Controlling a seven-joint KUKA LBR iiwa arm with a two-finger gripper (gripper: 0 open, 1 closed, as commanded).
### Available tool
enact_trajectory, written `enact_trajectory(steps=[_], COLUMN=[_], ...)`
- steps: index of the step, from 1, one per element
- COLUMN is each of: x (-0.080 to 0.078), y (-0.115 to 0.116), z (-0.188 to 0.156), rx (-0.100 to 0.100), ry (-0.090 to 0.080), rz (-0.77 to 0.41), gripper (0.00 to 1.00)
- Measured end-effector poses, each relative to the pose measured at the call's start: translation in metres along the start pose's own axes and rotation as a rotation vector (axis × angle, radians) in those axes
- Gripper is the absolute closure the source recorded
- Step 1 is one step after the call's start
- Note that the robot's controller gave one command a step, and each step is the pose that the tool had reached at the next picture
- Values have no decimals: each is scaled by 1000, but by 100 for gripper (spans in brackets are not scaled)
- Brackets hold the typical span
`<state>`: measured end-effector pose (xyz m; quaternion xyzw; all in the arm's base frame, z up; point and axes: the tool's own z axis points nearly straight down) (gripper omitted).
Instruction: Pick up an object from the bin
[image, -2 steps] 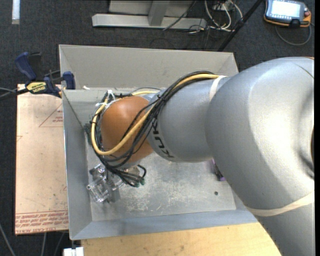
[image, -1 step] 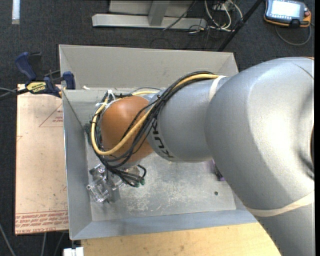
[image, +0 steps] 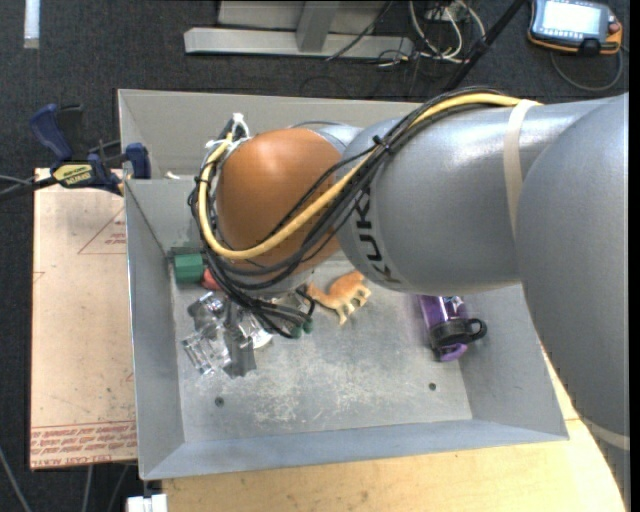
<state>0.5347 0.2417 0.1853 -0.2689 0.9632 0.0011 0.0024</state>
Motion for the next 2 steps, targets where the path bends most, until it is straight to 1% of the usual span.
enact_trajectory(steps=[1, 2], x=[0, -1], y=[0, 2], z=[0, -121], rx=[0, -1], ry=[0, 0], rz=[0, -33], gripper=[100, 100])
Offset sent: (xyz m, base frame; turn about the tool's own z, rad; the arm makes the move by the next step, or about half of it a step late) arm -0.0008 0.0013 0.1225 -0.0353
